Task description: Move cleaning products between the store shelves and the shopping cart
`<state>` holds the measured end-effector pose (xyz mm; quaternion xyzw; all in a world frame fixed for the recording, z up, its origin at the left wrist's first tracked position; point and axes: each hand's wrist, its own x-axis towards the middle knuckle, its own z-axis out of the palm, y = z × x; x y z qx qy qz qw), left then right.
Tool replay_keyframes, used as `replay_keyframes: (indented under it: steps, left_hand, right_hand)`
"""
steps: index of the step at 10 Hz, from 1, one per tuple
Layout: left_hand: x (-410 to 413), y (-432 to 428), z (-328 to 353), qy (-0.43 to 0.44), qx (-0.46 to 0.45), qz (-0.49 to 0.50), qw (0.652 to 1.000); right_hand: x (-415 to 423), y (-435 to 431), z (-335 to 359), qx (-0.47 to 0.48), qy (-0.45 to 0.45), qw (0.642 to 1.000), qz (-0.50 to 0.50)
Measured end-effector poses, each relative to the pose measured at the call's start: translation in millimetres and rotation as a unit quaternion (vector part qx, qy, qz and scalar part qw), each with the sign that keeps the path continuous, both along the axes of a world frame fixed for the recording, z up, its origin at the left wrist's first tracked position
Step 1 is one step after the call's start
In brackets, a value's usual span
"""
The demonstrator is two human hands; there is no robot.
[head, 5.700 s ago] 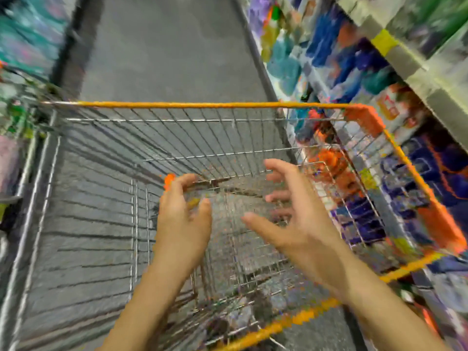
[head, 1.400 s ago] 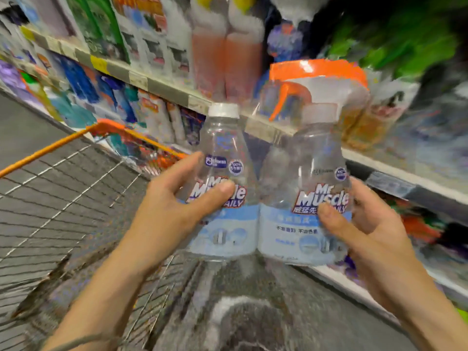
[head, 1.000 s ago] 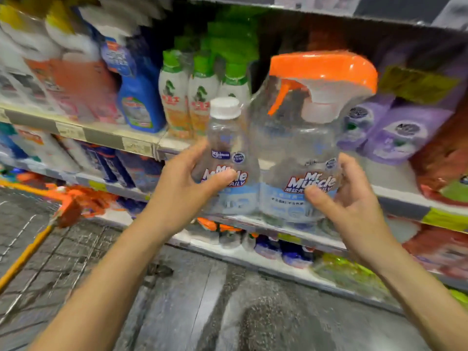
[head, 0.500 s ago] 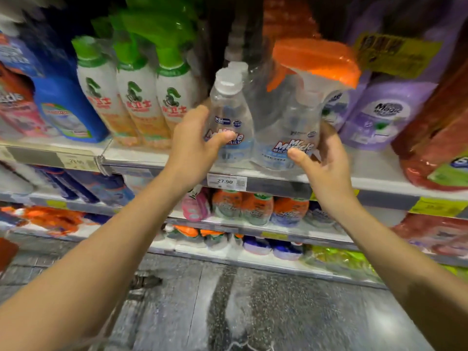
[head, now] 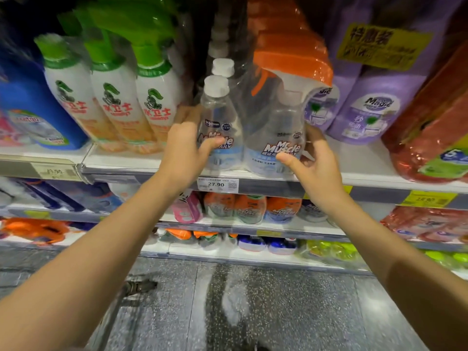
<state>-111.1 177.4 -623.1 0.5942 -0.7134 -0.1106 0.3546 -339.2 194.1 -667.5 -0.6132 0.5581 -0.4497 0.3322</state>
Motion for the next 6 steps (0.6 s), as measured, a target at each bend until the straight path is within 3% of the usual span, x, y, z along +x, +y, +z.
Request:
replay_keyframes:
  steps: [4, 6]
  left_hand:
    - [-12.9, 4.2, -0.5, -0.026, 0.037, 0.039, 0.998]
    - [-4.2, 26.1, 8.9, 0.023, 0.041, 0.038, 0.998]
  right_hand:
    - [10.1, 2.6, 3.8, 0.035, 0.077, 0.996, -0.022]
    - [9.0, 29.7, 24.2, 0.047, 0.155, 0.986, -0.037]
